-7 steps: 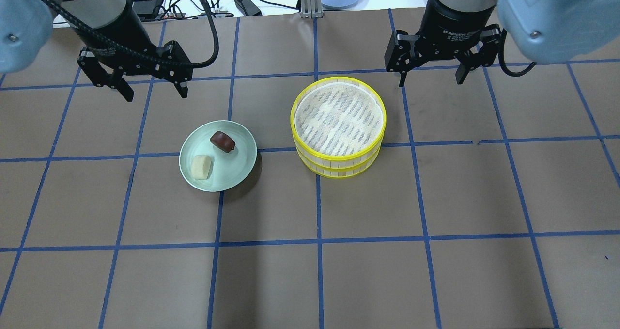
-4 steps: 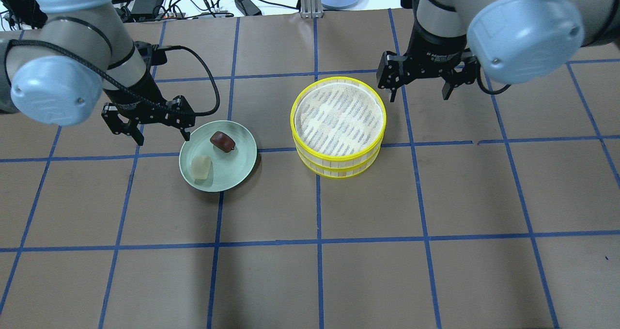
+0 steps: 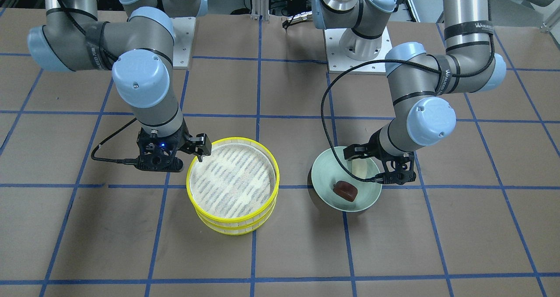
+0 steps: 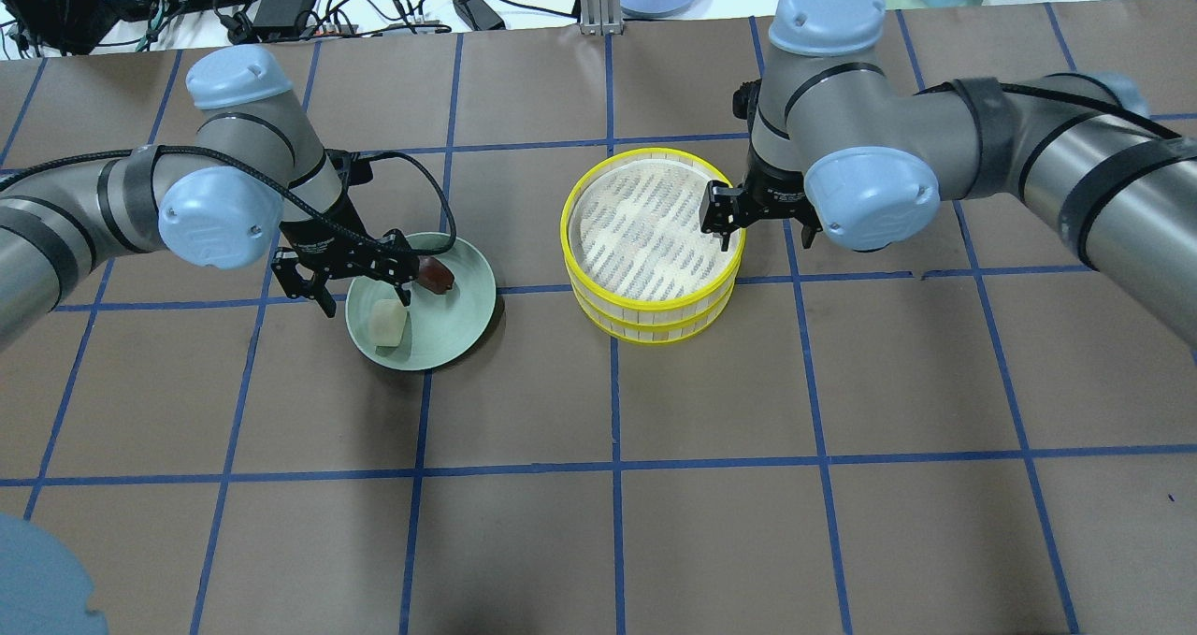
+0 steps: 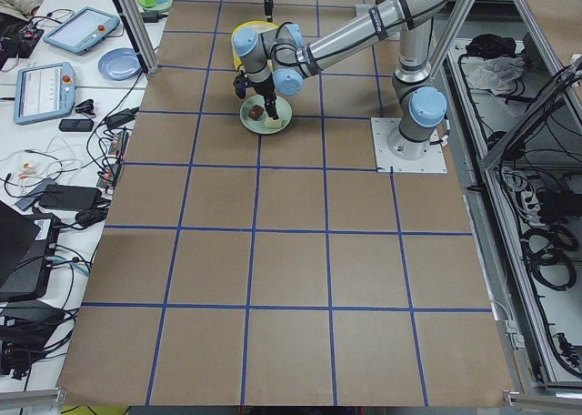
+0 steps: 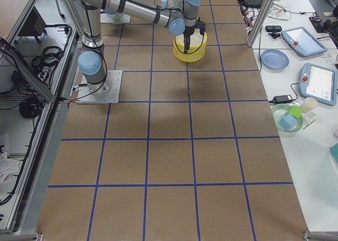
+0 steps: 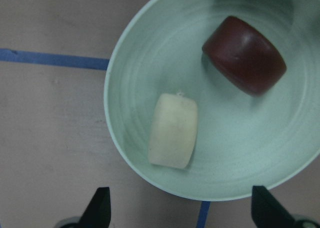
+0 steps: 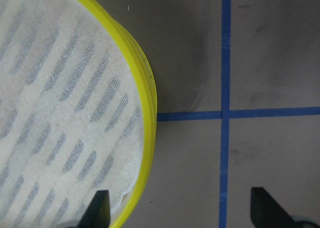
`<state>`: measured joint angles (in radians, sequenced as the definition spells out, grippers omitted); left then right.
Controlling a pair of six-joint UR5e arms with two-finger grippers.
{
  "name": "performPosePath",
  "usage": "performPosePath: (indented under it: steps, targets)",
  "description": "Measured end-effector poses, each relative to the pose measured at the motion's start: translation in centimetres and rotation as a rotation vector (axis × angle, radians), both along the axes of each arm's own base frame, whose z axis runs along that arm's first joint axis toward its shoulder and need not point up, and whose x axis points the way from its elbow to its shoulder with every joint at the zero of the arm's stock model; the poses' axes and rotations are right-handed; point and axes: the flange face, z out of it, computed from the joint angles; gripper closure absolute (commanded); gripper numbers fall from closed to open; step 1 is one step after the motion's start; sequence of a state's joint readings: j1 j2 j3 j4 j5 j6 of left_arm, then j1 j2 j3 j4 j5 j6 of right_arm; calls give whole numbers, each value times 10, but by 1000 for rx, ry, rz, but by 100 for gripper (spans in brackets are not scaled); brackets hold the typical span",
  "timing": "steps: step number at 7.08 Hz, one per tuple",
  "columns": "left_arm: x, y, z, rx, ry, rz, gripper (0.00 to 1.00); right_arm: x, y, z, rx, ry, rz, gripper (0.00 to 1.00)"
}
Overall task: Place buns in different layers of steamer
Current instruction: 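Grasp the white bun with the left gripper while the right grips the top tier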
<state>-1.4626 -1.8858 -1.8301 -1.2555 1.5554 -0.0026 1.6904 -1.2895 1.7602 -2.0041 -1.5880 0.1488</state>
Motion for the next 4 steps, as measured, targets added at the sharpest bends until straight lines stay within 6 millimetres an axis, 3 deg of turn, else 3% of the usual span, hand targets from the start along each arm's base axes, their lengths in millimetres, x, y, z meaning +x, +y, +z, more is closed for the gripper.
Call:
performPosePath:
  steps: [2, 3, 4]
  targets:
    - [-2, -7, -19, -9, -6, -8, 9, 1, -7, -18, 5, -2, -1, 81]
    - [-6, -6, -25, -12, -8, -15, 9, 1, -9, -22, 6, -3, -1, 95]
    - [-12, -3, -30, -23, -17, -23, 10, 1, -10, -21, 4, -3, -1, 100]
